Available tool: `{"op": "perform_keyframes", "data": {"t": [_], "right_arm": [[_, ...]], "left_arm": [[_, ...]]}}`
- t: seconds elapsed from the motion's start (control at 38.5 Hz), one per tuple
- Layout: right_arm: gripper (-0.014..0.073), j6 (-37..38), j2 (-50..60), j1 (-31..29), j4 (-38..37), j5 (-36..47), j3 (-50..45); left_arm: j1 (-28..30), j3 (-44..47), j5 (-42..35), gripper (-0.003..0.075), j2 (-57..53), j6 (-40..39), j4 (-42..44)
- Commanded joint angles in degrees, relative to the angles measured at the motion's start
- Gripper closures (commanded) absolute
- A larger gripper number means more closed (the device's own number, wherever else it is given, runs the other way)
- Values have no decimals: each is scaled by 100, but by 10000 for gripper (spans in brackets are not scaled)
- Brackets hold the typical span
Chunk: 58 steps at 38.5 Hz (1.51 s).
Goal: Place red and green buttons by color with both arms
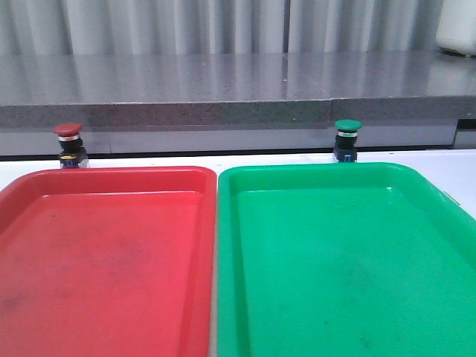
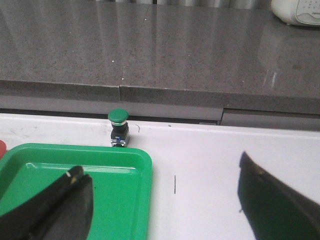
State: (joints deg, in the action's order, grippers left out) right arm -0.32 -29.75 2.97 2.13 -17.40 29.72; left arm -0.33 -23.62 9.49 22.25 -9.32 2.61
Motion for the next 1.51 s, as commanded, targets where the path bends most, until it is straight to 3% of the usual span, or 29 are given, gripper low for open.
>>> {"op": "perform_keyframes", "data": {"t": [0.0,0.21,0.39,0.55,0.73,1.06,1.48], "right_arm": [[-50,-30,-44,-45,26,466,207],[-50,-30,-44,-45,26,466,207],[-50,-30,-44,-45,26,466,207],[-50,-30,-44,-45,26,466,207],[-50,-30,-44,-45,26,460,207],[-50,-30,-44,-45,26,465,207],[-50,-30,-44,-45,26,465,207]], "left_arm": [[-4,-229,-527,48,70,-12,3],[-4,-298,-746,90,258,-12,-9],[-26,-734,-557,101,1461,-12,-9],[-26,-1532,124,101,2813,17,-9],[-312,-2543,752,101,4259,655,-9],[-613,-4815,2161,101,6616,615,-19],[-613,-6804,2196,101,8826,585,-108]]}}
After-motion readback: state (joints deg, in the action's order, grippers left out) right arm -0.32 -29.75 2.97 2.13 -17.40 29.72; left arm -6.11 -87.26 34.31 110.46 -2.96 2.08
